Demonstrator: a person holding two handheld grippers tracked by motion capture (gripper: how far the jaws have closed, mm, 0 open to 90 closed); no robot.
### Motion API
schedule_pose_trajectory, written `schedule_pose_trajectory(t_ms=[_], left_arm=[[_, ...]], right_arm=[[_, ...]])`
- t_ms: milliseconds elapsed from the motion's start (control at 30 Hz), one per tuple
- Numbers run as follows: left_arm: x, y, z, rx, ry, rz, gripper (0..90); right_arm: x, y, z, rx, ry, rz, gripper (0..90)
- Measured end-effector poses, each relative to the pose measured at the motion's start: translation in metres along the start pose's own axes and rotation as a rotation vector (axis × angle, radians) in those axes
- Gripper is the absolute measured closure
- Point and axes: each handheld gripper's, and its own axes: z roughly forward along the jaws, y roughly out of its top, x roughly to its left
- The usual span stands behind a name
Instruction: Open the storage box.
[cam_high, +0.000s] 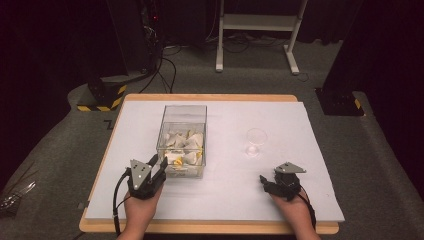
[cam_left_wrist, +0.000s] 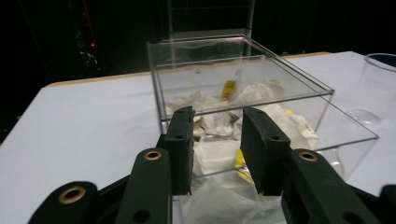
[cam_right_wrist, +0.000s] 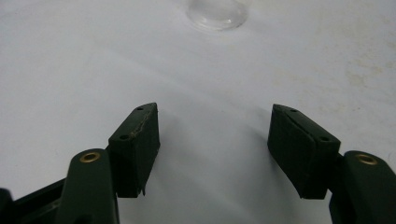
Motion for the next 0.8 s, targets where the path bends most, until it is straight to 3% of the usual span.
schedule_pose_trajectory(t_ms=[200,500,800], left_arm=[[0.015,0.001,0.009,0.019,0.031,-0.011,52.4],[0.027,-0.003,0.025,0.049,-0.026,-0.018,46.0],[0.035,-0.009,0.035,0.068,-0.05,-0.036,45.8]], right_arm=[[0.0,0.0,0.0,0.0,-0.001,-0.001,34.0],[0.0,0.0,0.0,0.0,-0.001,-0.001,34.0],[0.0,0.0,0.0,-0.001,-0.001,0.0,34.0]])
